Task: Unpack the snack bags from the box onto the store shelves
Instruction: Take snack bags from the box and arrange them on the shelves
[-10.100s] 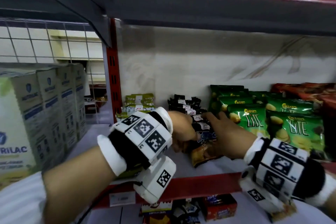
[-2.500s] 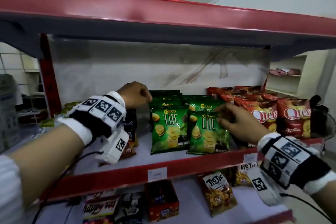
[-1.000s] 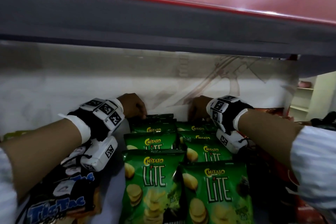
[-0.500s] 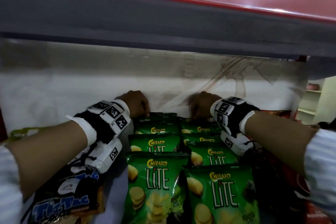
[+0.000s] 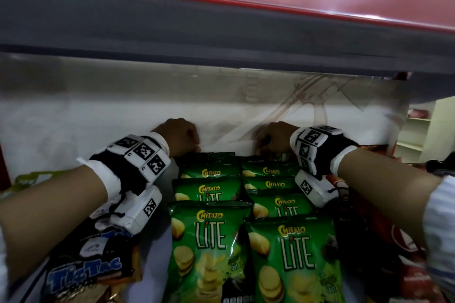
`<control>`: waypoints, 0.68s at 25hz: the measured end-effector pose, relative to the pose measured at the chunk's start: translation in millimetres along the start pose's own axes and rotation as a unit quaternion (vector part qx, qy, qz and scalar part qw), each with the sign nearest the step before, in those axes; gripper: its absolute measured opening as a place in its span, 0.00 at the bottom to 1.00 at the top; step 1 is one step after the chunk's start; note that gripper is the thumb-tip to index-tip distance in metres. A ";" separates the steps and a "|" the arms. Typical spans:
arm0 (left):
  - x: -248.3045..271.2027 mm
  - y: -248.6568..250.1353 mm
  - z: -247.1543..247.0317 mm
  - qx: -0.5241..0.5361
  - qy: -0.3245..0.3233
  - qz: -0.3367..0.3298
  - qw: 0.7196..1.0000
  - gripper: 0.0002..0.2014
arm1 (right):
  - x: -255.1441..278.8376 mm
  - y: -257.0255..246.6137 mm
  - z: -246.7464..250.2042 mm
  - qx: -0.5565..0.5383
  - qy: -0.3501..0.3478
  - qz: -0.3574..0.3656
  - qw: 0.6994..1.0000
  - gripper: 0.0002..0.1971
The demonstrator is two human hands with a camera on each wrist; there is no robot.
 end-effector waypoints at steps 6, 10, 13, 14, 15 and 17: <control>17.4 12.3 -49.2 -0.074 -0.190 -0.014 0.979 0.34 | 17.0 -1.9 -28.1 -0.042 -0.152 -0.015 0.987 0.17; 13.3 6.5 -55.2 -0.047 -0.175 0.008 0.983 0.39 | 9.0 -7.7 -25.8 0.018 -0.089 -0.004 0.996 0.16; 19.9 11.5 -48.0 -0.040 -0.152 0.003 0.988 0.34 | 14.3 -13.6 -17.7 0.021 -0.069 0.017 0.997 0.20; 23.6 15.7 -40.2 -0.034 -0.129 -0.008 0.991 0.30 | 18.8 -16.6 -11.2 0.008 -0.056 0.028 0.998 0.20; 30.2 20.5 -33.6 -0.021 -0.118 -0.021 0.993 0.27 | 24.7 -18.4 -6.4 -0.013 -0.055 0.036 0.998 0.19; 45.6 28.5 -31.3 -0.011 -0.146 -0.050 0.988 0.25 | 35.9 -21.0 -11.0 -0.040 -0.108 0.037 0.993 0.19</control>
Point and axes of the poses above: each hand's wrist, its own x-axis away from the middle knuckle, its own z-axis out of the back of the hand, y = z × x, the point moved 9 cm from there along -x, towards the middle knuckle, and after that the axes turned 7 degrees about -y, right-handed, at the moved point
